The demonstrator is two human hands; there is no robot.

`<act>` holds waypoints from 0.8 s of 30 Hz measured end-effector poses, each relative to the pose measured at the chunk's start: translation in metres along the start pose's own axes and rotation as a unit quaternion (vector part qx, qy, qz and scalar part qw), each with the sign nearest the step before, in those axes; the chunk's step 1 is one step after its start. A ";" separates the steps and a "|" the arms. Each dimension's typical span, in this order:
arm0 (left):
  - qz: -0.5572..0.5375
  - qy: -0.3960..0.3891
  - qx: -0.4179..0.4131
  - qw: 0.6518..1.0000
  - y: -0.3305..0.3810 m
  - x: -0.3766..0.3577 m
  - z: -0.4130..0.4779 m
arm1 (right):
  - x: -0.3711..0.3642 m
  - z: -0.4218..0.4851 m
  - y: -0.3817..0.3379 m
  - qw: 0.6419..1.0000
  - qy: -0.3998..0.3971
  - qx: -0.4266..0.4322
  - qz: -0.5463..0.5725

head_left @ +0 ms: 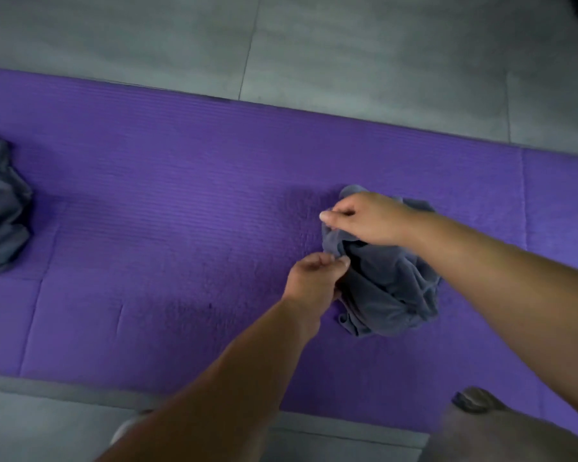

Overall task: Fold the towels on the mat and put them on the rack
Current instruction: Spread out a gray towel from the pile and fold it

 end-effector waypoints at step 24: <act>0.019 0.049 -0.041 0.998 0.017 0.048 -0.023 | 0.016 -0.033 0.005 0.998 -0.043 -0.001 0.043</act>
Point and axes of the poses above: each hand's wrist, its own z-axis towards the middle knuckle, its own x-axis out of the back of the hand, y = z × x, the point moved 3 cm from there along z, towards the middle knuckle, and after that the axes turned 5 degrees about y, right-handed, at the moved point
